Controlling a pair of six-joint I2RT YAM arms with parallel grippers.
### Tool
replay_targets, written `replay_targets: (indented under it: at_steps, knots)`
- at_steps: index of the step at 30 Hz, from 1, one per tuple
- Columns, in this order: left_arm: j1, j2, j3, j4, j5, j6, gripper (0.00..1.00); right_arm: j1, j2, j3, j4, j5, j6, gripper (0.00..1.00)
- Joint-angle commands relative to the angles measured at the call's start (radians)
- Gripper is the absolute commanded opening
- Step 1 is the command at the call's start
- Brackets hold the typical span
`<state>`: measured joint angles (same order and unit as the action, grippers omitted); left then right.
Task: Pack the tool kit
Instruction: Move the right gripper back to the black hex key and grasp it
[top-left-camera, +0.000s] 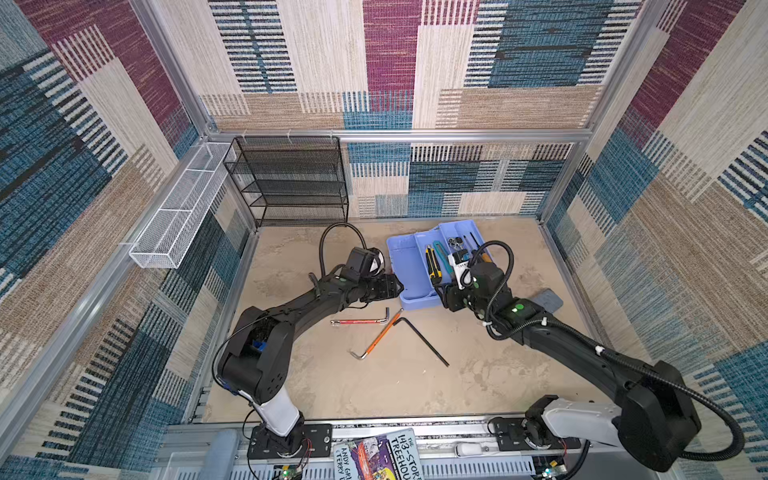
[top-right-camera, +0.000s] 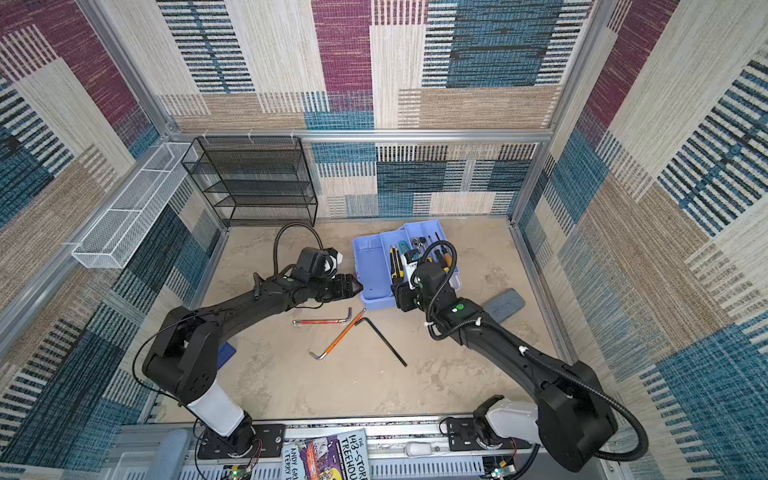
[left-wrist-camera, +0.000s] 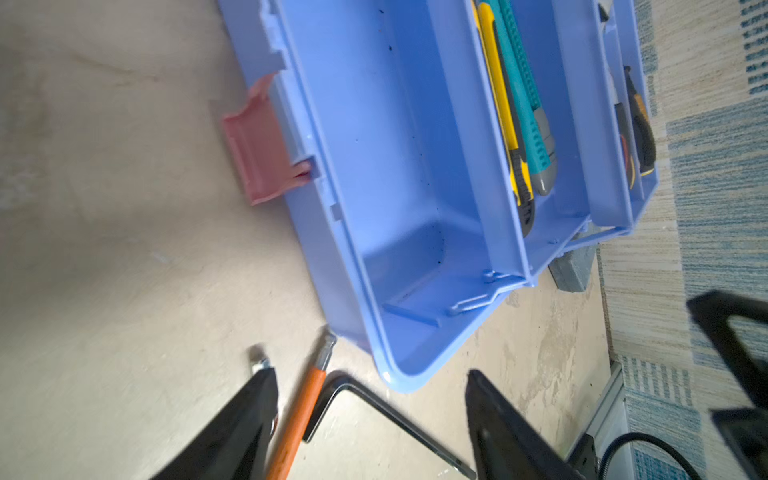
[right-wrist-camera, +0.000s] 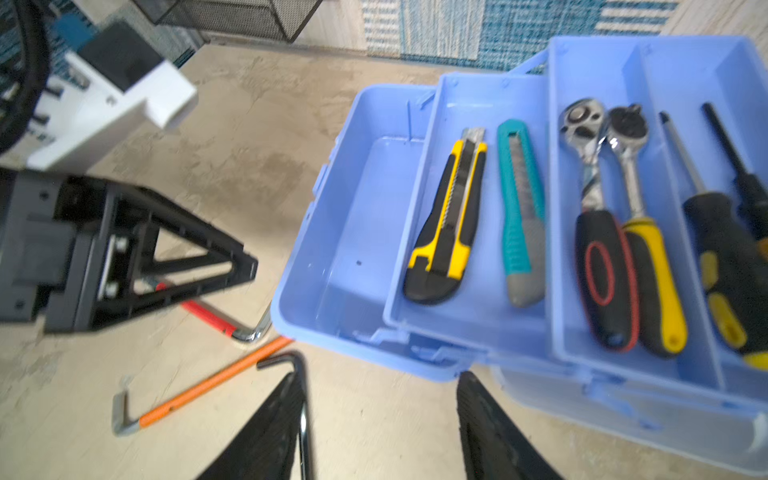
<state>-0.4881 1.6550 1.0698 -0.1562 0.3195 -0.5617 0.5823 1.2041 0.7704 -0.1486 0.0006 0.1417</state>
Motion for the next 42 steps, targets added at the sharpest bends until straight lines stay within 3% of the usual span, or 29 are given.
replay_targets:
  at_steps: [1, 6, 15, 30, 42]
  knots:
    - [0.006, -0.056, -0.062, 0.015, -0.07, 0.025, 0.84, 0.07, -0.049, -0.068, 0.016, 0.015, -0.014, 0.6]
    - [0.021, -0.14, -0.171, 0.013, -0.152, 0.022, 0.93, 0.193, -0.024, -0.127, -0.006, 0.072, 0.015, 0.55]
    - [0.053, -0.248, -0.305, 0.006, -0.212, 0.011, 0.96, 0.327, 0.189, -0.086, -0.017, 0.169, 0.049, 0.47]
    - [0.063, -0.331, -0.396, -0.001, -0.24, 0.017, 0.96, 0.341, 0.381, 0.015, -0.082, 0.237, 0.041, 0.38]
    - [0.069, -0.349, -0.416, 0.008, -0.241, 0.015, 0.96, 0.343, 0.451, 0.067, -0.179, 0.249, 0.056, 0.29]
